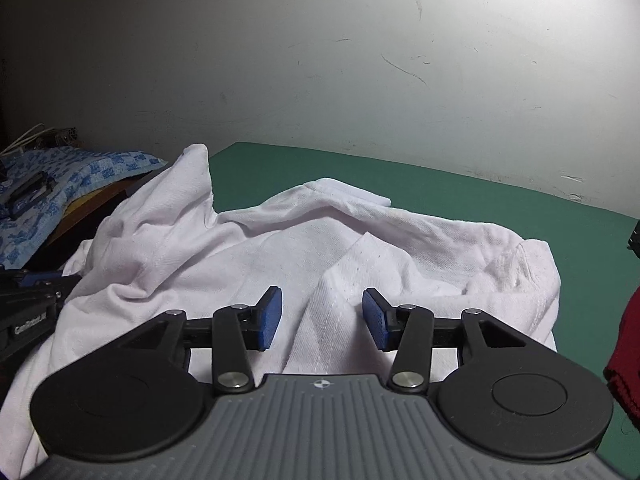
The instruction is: Fold clothes
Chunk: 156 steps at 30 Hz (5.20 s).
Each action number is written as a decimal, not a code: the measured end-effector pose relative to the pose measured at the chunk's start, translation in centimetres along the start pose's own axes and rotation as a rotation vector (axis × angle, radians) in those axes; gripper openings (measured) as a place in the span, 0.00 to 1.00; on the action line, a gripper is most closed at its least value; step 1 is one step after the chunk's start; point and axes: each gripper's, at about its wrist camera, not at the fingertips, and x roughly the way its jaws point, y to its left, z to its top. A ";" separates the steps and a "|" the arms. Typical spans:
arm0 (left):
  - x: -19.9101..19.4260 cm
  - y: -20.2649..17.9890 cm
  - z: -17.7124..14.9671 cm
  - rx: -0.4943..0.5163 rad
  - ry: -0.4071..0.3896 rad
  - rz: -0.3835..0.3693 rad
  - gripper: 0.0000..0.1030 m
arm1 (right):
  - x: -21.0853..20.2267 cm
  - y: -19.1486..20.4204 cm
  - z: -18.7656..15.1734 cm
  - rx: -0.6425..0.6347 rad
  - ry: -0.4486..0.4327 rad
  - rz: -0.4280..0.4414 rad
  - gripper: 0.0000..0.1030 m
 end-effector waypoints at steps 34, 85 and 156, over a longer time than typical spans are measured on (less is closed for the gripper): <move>-0.9 -1.4 5.4 -0.140 0.032 -0.250 0.01 | -14.0 -9.8 -5.8 0.250 0.052 -0.022 0.40; -7.9 -2.7 -1.5 0.139 0.127 -0.336 0.13 | -5.0 -10.0 -1.1 0.374 0.180 0.291 0.42; -24.0 9.0 -13.0 0.172 0.391 -0.600 0.57 | -16.3 2.5 -7.3 0.132 0.234 0.288 0.32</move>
